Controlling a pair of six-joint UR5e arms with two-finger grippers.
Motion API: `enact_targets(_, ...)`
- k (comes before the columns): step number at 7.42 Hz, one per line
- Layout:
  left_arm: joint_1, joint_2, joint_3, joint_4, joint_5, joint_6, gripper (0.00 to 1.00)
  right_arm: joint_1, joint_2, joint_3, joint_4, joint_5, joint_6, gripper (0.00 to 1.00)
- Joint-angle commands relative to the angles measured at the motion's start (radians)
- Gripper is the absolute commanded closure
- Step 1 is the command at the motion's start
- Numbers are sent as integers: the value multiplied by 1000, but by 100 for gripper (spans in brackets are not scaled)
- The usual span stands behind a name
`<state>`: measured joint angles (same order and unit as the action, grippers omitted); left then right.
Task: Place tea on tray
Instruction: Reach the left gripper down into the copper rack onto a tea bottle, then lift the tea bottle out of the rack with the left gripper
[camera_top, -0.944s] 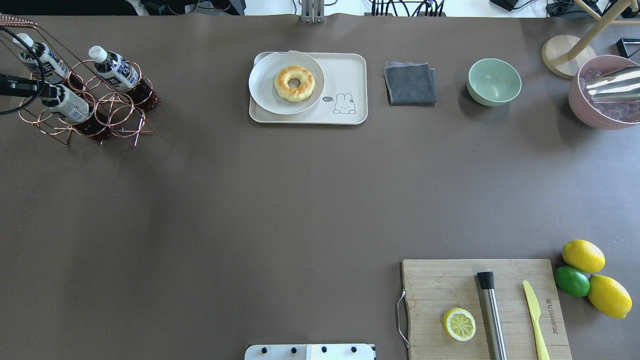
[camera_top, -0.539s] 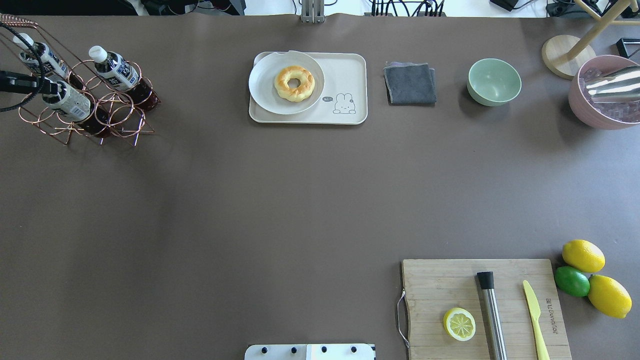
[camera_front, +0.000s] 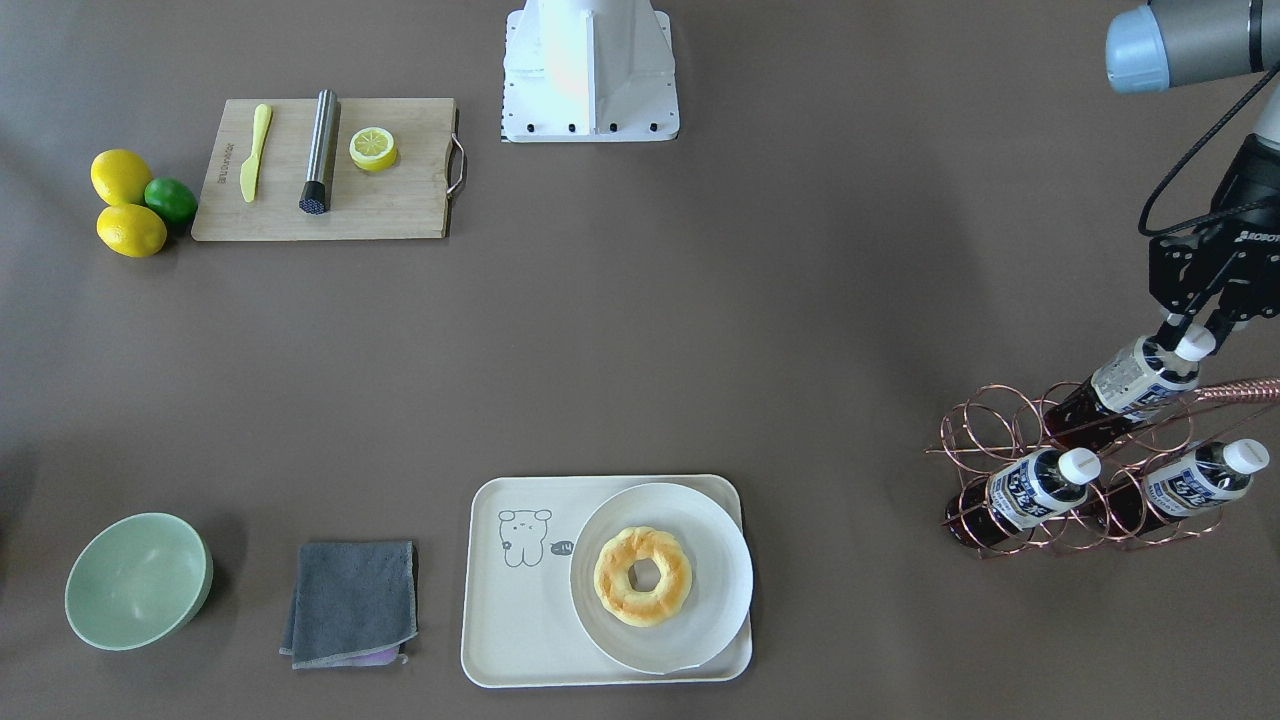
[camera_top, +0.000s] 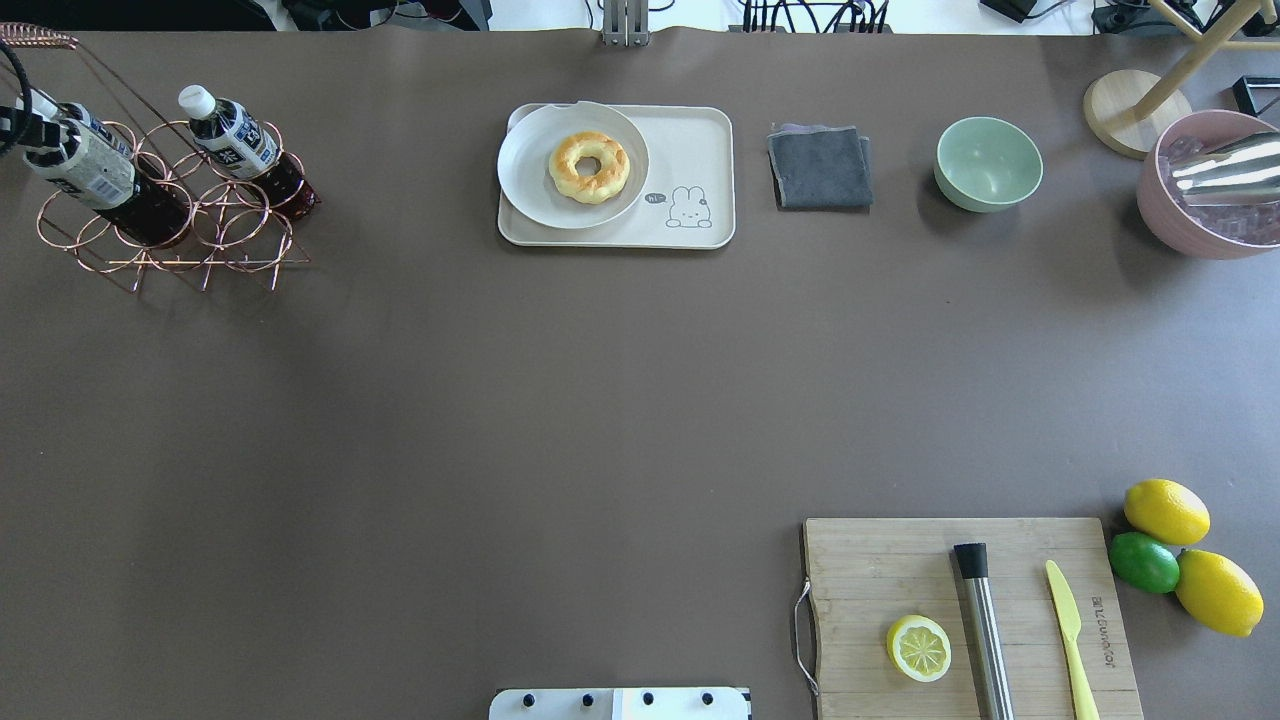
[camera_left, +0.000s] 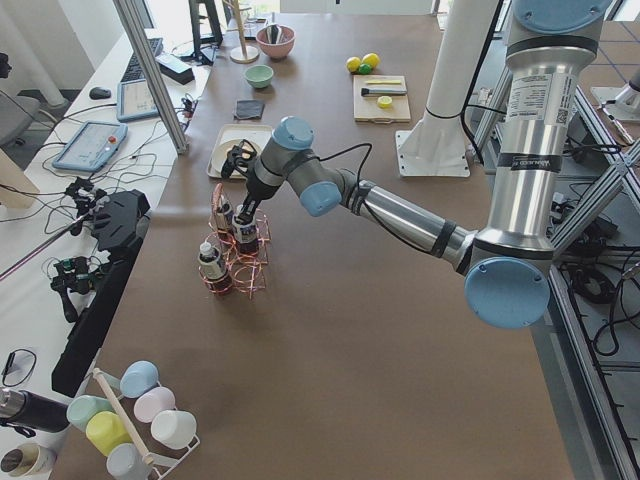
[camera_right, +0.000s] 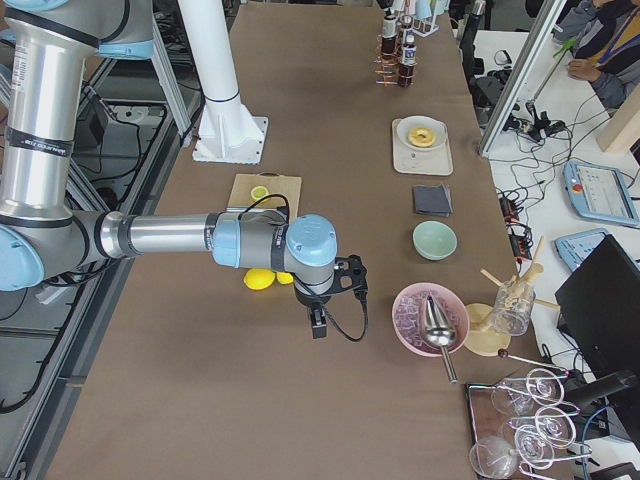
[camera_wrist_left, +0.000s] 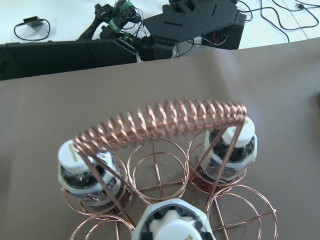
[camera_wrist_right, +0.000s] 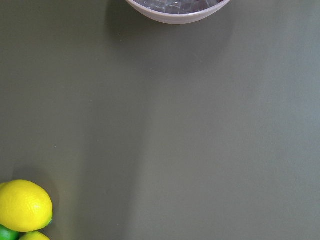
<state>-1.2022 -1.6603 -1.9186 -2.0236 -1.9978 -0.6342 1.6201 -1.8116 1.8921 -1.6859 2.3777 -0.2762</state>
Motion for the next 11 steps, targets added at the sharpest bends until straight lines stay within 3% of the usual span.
enact_targets(1,-107,-42,-61,124,-126,41,100,0,-2,-2,0,2,0,0)
enact_targets(4,-105,-102,-247,435,-127,4,100,0,-2,-4,-2,2,0,0)
enact_targets(6,28,-105,-345,462,-78,-164,100,0,-3,-4,-2,2,0,0)
enact_targets(7,135,-174,-385,517,4,-285,100,0,-3,-4,-2,2,0,0)
enact_targets(8,256,-305,-395,663,86,-400,100,0,-5,-4,-2,2,0,0)
enact_targets(9,400,-458,-390,812,225,-480,100,0,-5,-4,-2,2,0,0)
enact_targets(11,632,-605,-297,882,466,-634,100,0,-5,1,0,20,0,0)
